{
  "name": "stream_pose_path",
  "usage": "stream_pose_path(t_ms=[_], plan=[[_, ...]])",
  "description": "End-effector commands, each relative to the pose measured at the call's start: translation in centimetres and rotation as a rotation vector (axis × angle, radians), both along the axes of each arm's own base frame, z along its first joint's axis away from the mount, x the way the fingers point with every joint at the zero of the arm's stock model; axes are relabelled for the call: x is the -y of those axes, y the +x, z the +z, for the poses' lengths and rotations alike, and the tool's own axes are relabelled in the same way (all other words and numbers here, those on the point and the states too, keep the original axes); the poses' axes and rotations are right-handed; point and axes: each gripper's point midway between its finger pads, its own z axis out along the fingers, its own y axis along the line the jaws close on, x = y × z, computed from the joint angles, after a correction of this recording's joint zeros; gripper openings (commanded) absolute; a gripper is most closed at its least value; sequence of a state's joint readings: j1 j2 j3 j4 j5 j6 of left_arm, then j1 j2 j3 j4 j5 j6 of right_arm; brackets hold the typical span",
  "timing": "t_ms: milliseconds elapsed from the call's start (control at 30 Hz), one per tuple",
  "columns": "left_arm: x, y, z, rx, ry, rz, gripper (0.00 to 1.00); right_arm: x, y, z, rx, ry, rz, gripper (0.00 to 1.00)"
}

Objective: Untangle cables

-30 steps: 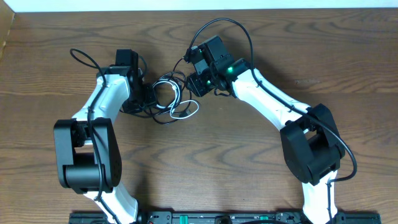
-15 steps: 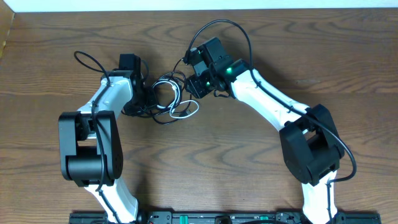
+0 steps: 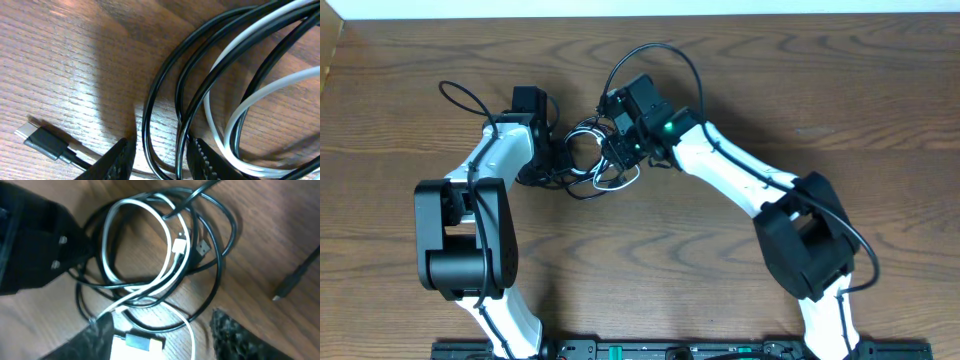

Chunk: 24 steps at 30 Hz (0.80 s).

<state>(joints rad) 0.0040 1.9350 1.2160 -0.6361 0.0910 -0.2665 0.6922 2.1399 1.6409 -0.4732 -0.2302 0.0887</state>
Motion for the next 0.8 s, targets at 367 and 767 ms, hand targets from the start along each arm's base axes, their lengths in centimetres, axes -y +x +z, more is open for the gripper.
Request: stream_pose_path(t_ms=[367, 767], plan=[[-1.2, -0.1, -0.9, -0.012, 0.054, 0.036, 0.39, -1.3, 1.6, -9.3, 0.059, -0.117, -0.096, 0.90], [-1.2, 0.1, -0.9, -0.004, 0.055, 0.037, 0.39, 3.6, 1.5, -12.4, 0.031, -0.327, -0.214, 0.80]])
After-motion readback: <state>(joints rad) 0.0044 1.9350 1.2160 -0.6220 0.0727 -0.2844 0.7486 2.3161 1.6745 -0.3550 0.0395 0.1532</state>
